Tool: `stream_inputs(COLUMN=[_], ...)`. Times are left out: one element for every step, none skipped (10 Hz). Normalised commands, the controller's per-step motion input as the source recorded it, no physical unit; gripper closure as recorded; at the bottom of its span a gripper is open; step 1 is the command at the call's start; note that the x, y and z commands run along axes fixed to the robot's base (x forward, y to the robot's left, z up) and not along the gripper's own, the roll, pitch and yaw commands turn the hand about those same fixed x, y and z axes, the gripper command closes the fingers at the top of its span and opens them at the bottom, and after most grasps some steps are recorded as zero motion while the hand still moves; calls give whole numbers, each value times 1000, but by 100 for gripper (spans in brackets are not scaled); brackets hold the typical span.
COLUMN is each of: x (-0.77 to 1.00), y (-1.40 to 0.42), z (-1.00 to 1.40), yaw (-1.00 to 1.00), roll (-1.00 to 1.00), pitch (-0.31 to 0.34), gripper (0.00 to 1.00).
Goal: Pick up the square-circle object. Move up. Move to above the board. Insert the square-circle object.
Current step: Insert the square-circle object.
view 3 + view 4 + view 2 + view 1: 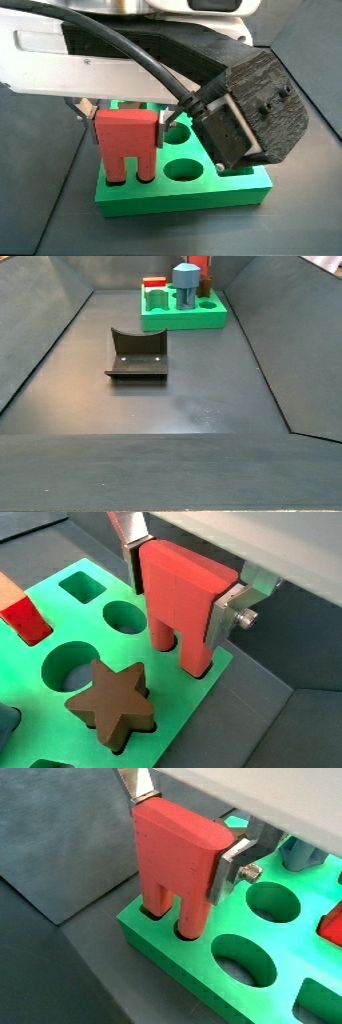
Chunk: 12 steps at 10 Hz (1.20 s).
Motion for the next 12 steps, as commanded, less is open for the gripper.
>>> stream_inputs(x=[-51,-97,-69,0,0,54,0,0,0,0,0,0], y=[-123,-111,-9,-11,0,-94,23,43,60,97,183,289], z=[-174,-169,-86,-183,0,-83,-603,-477,-457,-434,-509,-654], yaw=[-63,-100,-29,-17,0,0,-14,-77,-89,-89,-94,-137], roll=[-11,0,0,-7,20,0,-166,-309,-320,-320,-270,-166], pitch=[-74,-70,-44,-43,0,0,-120,-170,-180,-197,-211,-196], gripper=[100,100,100,100,100,100,100,100,100,100,100,100])
